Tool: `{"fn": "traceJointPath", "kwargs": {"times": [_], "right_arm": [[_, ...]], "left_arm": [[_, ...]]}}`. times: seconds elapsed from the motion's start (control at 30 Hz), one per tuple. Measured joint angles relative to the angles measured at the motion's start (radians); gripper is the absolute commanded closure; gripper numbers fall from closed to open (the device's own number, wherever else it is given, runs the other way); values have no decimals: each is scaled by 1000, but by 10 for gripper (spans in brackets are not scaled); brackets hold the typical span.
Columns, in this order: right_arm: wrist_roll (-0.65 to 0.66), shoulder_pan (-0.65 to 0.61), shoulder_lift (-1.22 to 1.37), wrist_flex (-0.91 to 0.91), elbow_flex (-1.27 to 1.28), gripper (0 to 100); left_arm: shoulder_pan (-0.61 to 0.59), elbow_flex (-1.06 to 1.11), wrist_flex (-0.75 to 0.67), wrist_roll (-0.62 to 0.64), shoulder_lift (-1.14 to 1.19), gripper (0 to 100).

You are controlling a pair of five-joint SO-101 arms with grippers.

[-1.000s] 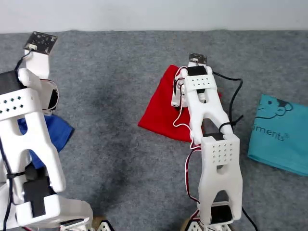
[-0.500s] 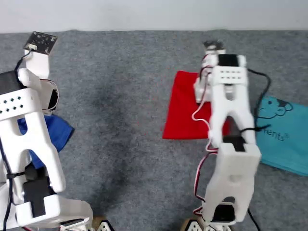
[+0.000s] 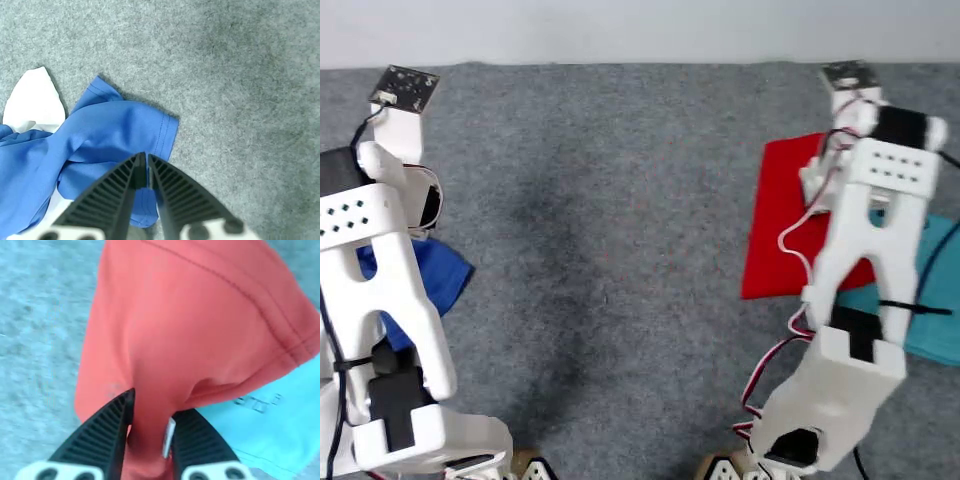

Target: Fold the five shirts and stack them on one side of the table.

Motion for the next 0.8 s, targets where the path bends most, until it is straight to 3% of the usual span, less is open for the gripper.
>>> {"fn": "traceJointPath", "kwargs": {"times": [0.37, 0.8], "right_arm": [[187, 222, 0, 0, 0, 990], [269, 364, 0, -74, 0, 990]], "left_arm": [[0, 0, 0, 0, 0, 987], [0, 0, 2, 0, 0, 987]]}}
